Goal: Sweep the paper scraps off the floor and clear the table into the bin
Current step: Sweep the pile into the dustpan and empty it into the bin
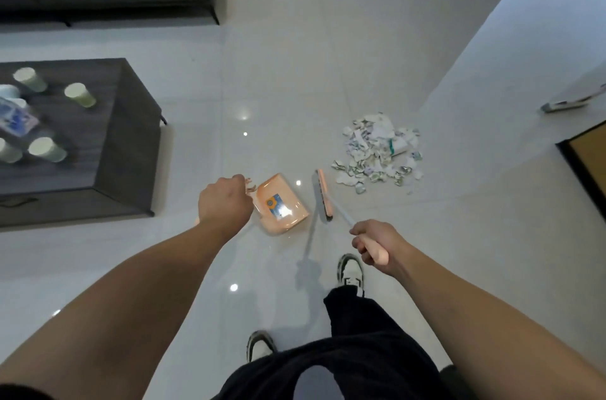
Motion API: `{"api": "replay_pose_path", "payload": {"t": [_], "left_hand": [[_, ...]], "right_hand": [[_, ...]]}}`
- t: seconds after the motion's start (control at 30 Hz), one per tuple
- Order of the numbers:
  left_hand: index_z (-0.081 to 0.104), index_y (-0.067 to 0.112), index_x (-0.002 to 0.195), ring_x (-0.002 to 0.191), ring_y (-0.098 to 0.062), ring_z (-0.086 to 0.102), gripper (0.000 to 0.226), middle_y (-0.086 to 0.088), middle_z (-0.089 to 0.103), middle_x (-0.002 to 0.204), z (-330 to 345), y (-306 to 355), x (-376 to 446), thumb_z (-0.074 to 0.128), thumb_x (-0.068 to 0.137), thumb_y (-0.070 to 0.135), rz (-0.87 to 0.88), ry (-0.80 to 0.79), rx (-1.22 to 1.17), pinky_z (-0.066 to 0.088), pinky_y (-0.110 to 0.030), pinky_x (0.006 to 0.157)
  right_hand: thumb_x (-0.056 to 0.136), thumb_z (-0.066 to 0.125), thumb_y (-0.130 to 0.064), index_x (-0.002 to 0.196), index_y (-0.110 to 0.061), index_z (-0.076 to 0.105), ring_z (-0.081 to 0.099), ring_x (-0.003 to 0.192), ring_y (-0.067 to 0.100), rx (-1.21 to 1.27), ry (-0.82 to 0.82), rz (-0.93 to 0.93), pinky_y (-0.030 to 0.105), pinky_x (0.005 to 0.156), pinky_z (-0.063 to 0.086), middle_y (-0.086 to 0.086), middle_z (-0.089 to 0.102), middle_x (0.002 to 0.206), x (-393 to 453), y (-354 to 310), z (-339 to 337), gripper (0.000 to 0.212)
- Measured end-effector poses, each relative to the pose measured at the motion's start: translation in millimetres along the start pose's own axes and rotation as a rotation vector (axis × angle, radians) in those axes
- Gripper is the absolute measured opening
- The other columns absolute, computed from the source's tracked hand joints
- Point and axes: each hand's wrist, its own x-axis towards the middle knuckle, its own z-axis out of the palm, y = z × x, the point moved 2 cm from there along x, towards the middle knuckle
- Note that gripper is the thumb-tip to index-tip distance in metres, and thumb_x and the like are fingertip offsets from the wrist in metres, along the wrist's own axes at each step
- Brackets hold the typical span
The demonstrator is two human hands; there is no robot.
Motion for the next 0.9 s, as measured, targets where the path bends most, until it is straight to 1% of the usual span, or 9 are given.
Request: {"api": "replay_pose_path", "payload": {"t": [0.13, 0.2, 0.37, 0.43, 0.5, 0.57, 0.7, 0.8, 0.9], "left_hand": [[0.055, 0.016, 0.083, 0.064, -0.029, 0.051, 0.006, -0.007, 0.060, 0.076, 7, 17, 56, 0.051, 0.080, 0.018, -0.051, -0.022, 0.055, 0.034, -0.030, 0.055], [0.055, 0.017, 0.083, 0.063, -0.028, 0.051, 0.004, -0.004, 0.059, 0.074, 8, 36, 81, 0.051, 0.081, 0.020, -0.083, -0.032, 0.092, 0.034, -0.029, 0.055], [0.053, 0.018, 0.082, 0.062, -0.027, 0.053, 0.005, -0.002, 0.058, 0.071, 8, 98, 126, 0.054, 0.083, 0.022, -0.094, -0.106, 0.174, 0.033, -0.028, 0.051], [0.053, 0.017, 0.083, 0.061, -0.028, 0.050, 0.004, 0.000, 0.052, 0.068, 7, 118, 146, 0.054, 0.082, 0.020, -0.111, -0.124, 0.189, 0.032, -0.029, 0.052], [0.053, 0.017, 0.086, 0.061, -0.027, 0.048, 0.004, 0.001, 0.045, 0.066, 4, 136, 165, 0.054, 0.081, 0.018, -0.128, -0.132, 0.208, 0.031, -0.029, 0.052], [0.055, 0.017, 0.089, 0.062, -0.027, 0.049, 0.008, 0.001, 0.045, 0.067, -3, 149, 185, 0.053, 0.082, 0.016, -0.131, -0.134, 0.219, 0.034, -0.029, 0.054], [0.058, 0.017, 0.090, 0.063, -0.027, 0.047, 0.016, 0.001, 0.043, 0.065, -20, 171, 225, 0.052, 0.075, 0.015, -0.112, -0.149, 0.238, 0.033, -0.029, 0.056], [0.058, 0.019, 0.088, 0.066, -0.027, 0.046, 0.018, 0.002, 0.041, 0.067, -30, 185, 249, 0.053, 0.070, 0.018, -0.105, -0.150, 0.216, 0.035, -0.029, 0.060], [0.059, 0.019, 0.087, 0.067, -0.028, 0.047, 0.020, 0.000, 0.049, 0.071, -32, 194, 272, 0.052, 0.068, 0.020, -0.058, -0.138, 0.186, 0.036, -0.029, 0.061]], "right_hand": [[0.093, 0.051, -0.012, 0.108, -0.008, 0.044, 0.037, 0.038, 0.009, 0.195, -0.236, 0.120, 0.017, 0.029, 0.027, 0.006, 0.042, 0.062, 63, -57, -8, 0.016], [0.096, 0.047, -0.014, 0.110, -0.010, 0.041, 0.040, 0.036, 0.008, 0.298, -0.331, 0.182, 0.016, 0.028, 0.029, 0.005, 0.043, 0.064, 96, -89, -18, 0.016], [0.101, 0.041, -0.014, 0.104, -0.007, 0.041, 0.043, 0.034, 0.007, 0.443, -0.373, 0.332, 0.014, 0.028, 0.030, 0.005, 0.042, 0.070, 154, -151, -58, 0.008], [0.100, 0.042, -0.013, 0.103, -0.006, 0.043, 0.042, 0.031, 0.006, 0.351, -0.330, 0.354, 0.013, 0.027, 0.029, 0.005, 0.042, 0.067, 172, -173, -79, 0.007], [0.099, 0.046, -0.011, 0.101, -0.008, 0.043, 0.041, 0.030, 0.007, 0.178, -0.268, 0.323, 0.013, 0.027, 0.028, 0.006, 0.043, 0.064, 183, -194, -102, 0.005], [0.096, 0.052, -0.010, 0.101, -0.007, 0.045, 0.040, 0.031, 0.008, 0.081, -0.200, 0.292, 0.014, 0.027, 0.027, 0.008, 0.045, 0.063, 189, -214, -127, 0.008], [0.086, 0.063, -0.004, 0.104, 0.003, 0.059, 0.044, 0.038, 0.016, -0.088, -0.004, 0.160, 0.019, 0.033, 0.029, 0.017, 0.055, 0.066, 194, -247, -155, 0.020], [0.083, 0.064, 0.001, 0.098, 0.007, 0.062, 0.046, 0.032, 0.016, -0.131, 0.079, 0.060, 0.018, 0.034, 0.031, 0.018, 0.057, 0.068, 191, -257, -152, 0.016], [0.083, 0.062, 0.005, 0.092, 0.007, 0.060, 0.046, 0.031, 0.015, -0.115, 0.105, -0.008, 0.017, 0.034, 0.034, 0.017, 0.053, 0.066, 187, -265, -142, 0.010]]}}
